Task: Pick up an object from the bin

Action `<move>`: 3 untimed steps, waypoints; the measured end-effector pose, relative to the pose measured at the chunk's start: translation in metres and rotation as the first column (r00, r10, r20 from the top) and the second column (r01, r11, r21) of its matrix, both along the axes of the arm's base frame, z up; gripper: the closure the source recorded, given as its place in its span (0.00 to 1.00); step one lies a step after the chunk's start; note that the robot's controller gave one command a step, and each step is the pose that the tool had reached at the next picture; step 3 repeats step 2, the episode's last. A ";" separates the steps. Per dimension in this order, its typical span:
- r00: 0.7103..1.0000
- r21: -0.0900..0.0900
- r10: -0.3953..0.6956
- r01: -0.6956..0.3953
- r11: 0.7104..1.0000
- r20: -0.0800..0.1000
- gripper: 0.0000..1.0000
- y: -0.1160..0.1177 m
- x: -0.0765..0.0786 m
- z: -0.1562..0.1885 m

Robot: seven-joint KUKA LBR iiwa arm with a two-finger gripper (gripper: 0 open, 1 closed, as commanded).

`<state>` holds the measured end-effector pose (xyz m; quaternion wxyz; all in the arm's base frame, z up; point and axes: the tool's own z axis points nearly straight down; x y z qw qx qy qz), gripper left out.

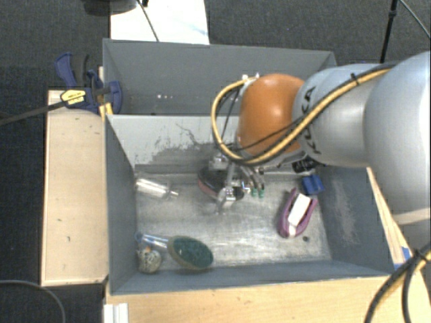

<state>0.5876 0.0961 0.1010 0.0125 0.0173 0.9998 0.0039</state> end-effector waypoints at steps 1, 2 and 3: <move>1.000 0.002 -0.010 0.010 1.000 0.005 1.00 -0.001 0.002 0.001; 1.000 -0.006 0.001 -0.001 1.000 -0.015 1.00 -0.014 0.004 0.170; 1.000 -0.006 0.001 -0.001 1.000 -0.015 1.00 -0.014 0.004 0.170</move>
Offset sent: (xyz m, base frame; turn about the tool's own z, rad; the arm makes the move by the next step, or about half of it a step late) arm 0.0000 0.0000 0.0000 0.0000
